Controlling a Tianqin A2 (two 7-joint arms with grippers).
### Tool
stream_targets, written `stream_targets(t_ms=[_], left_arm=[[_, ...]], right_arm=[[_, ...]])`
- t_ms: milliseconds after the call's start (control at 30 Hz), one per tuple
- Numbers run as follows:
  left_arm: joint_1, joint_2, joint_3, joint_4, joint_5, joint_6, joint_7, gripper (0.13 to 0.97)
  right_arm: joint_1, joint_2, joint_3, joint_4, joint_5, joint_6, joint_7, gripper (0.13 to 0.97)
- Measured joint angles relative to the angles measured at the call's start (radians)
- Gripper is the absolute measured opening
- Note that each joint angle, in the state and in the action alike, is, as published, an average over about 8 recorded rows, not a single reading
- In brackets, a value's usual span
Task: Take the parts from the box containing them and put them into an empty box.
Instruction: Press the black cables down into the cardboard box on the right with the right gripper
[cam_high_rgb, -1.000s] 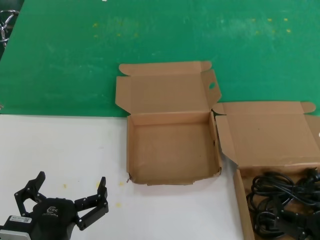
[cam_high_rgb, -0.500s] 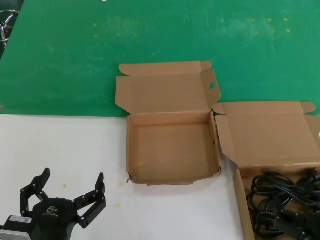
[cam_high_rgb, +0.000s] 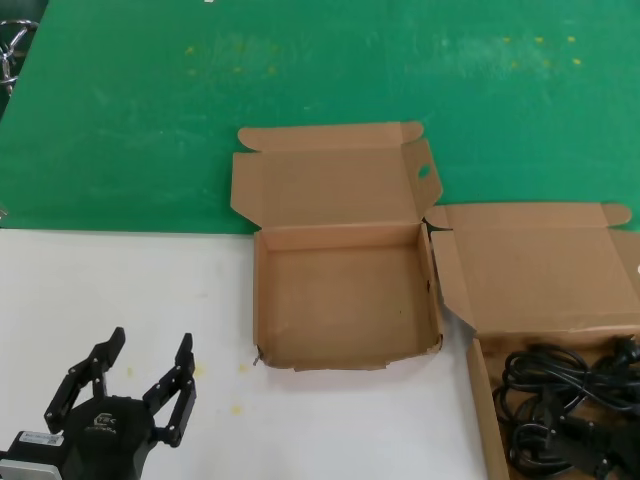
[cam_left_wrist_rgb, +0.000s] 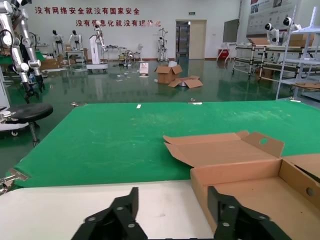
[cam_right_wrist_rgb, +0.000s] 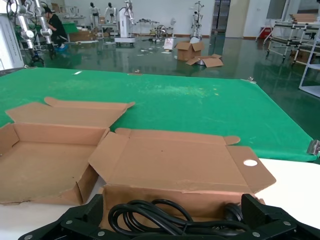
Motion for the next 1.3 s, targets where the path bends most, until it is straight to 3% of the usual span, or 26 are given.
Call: stream_targets(t_ms=[167, 400, 667, 933, 1100, 1300], left_arm=[[0.0, 0.0, 0.0, 0.0, 0.0, 0.0, 0.0, 0.478], [0.0, 0.0, 0.0, 0.0, 0.0, 0.0, 0.0, 0.334], [0.0, 0.0, 0.0, 0.0, 0.0, 0.0, 0.0, 0.214], [0.0, 0.0, 0.0, 0.0, 0.0, 0.0, 0.0, 0.169], [0.0, 0.0, 0.0, 0.0, 0.0, 0.0, 0.0, 0.142], [0.0, 0.0, 0.0, 0.0, 0.0, 0.0, 0.0, 0.136]], right_arm=[[0.024, 0.104, -0.088, 0.013, 0.071, 0.049, -0.015, 0.966], [0.136, 0.367, -0.314, 0.046, 0.293, 0.124, -0.109, 0.966], [0.395, 0.659, -0.643, 0.088, 0.624, 0.128, -0.333, 0.966], [0.703, 0.807, -0.948, 0.107, 0.844, 0.092, -0.582, 0.966], [0.831, 0.821, -1.043, 0.086, 0.822, 0.025, -0.629, 0.966], [0.985, 0.761, -1.074, -0.018, 0.578, -0.224, -0.584, 0.966]])
